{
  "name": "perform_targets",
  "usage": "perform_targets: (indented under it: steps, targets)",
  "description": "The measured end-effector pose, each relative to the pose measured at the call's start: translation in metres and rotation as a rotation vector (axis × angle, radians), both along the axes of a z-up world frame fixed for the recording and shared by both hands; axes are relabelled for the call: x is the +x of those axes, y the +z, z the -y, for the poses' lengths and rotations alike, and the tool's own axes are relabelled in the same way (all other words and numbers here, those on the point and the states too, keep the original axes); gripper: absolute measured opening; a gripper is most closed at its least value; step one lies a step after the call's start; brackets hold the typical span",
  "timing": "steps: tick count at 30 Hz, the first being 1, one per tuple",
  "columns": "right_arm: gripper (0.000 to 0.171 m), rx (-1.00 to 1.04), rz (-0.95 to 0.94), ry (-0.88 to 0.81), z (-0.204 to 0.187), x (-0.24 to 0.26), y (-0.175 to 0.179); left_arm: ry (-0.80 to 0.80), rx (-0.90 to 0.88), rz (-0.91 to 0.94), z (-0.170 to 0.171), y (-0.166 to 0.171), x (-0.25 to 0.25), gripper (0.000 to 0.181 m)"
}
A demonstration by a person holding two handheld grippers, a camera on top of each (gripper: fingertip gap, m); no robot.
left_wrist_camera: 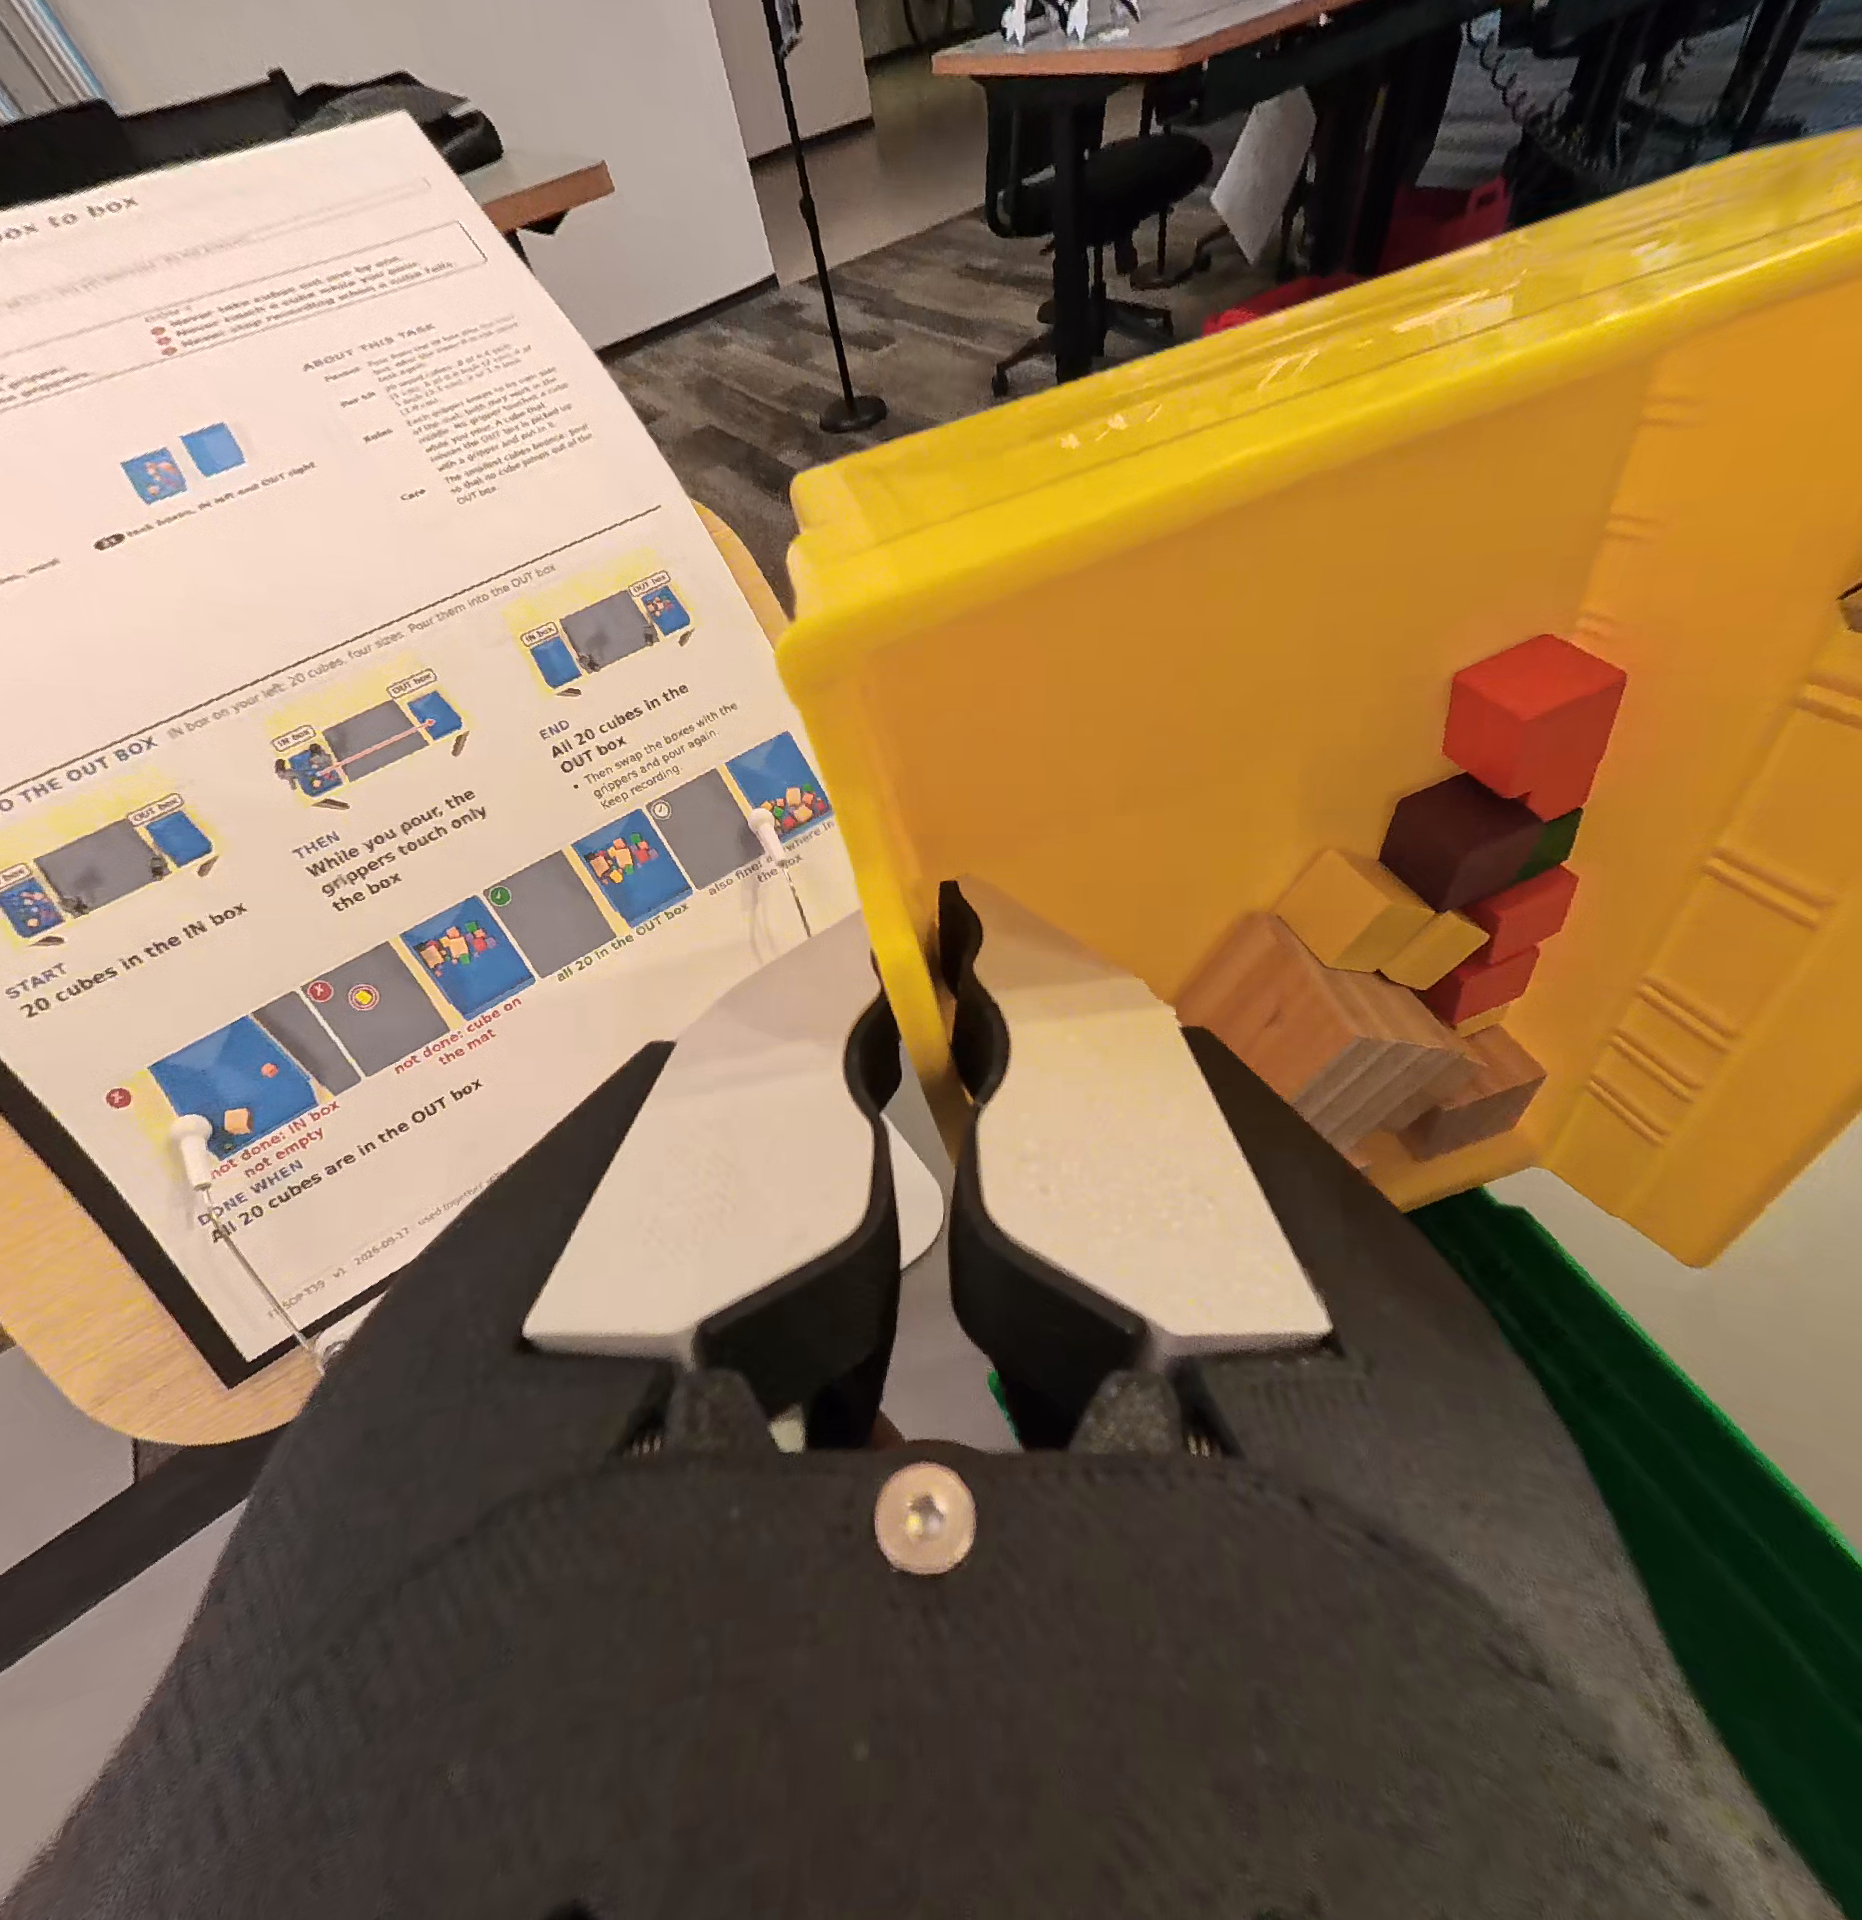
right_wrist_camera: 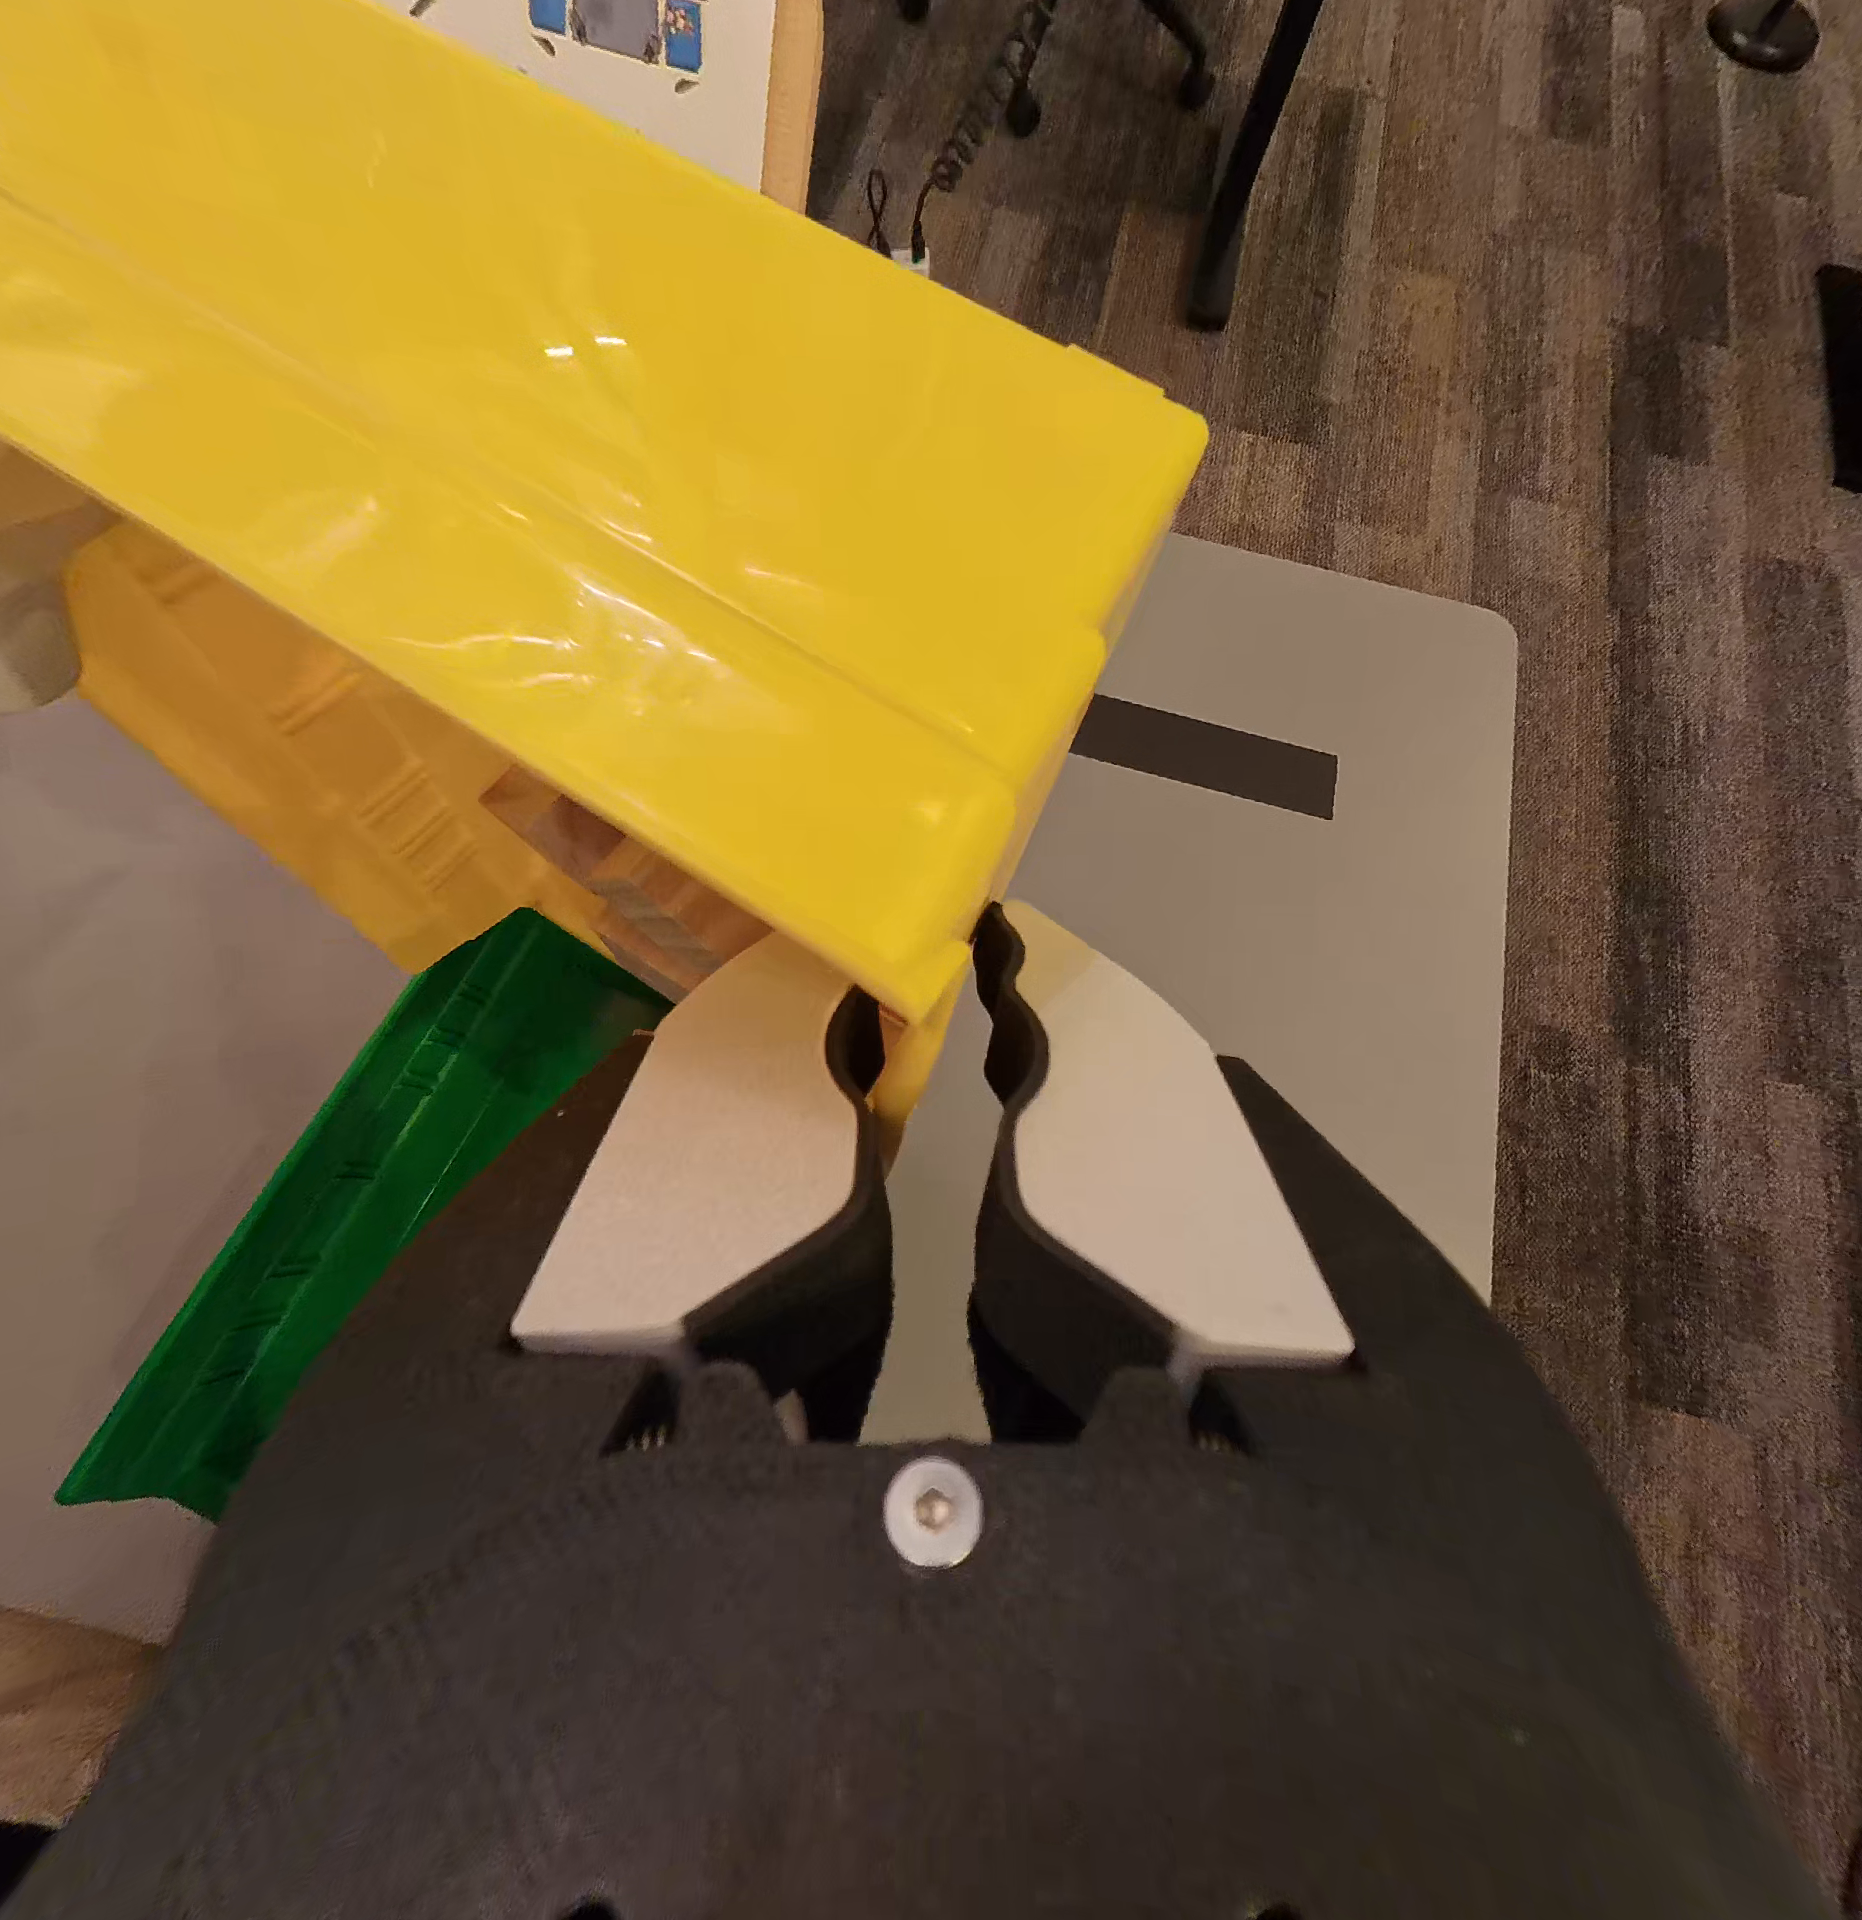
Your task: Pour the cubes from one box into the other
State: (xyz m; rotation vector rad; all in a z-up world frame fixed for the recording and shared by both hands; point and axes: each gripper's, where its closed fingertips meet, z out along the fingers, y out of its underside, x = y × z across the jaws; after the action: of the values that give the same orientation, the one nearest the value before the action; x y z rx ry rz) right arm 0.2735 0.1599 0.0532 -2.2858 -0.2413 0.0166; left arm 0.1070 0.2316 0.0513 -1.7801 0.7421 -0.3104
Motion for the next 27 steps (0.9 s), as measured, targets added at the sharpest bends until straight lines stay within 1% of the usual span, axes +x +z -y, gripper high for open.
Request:
perform_targets:
  steps: [1, 9, 27]
  targets:
    - [0.010, 0.006, 0.004, -0.001, 0.0007, -0.0005, 0.0003, 0.001, 0.007, 0.012, 0.0005, 0.0009, -0.0003, 0.004]
    - [0.011, 0.048, 0.000, -0.005, 0.0044, -0.0031, -0.0004, 0.008, 0.049, 0.060, 0.0006, 0.0042, -0.0010, 0.004]
    - [0.012, 0.072, -0.004, -0.004, 0.0062, -0.0054, -0.0024, 0.017, 0.068, 0.128, 0.0022, 0.0021, -0.0026, 0.004]
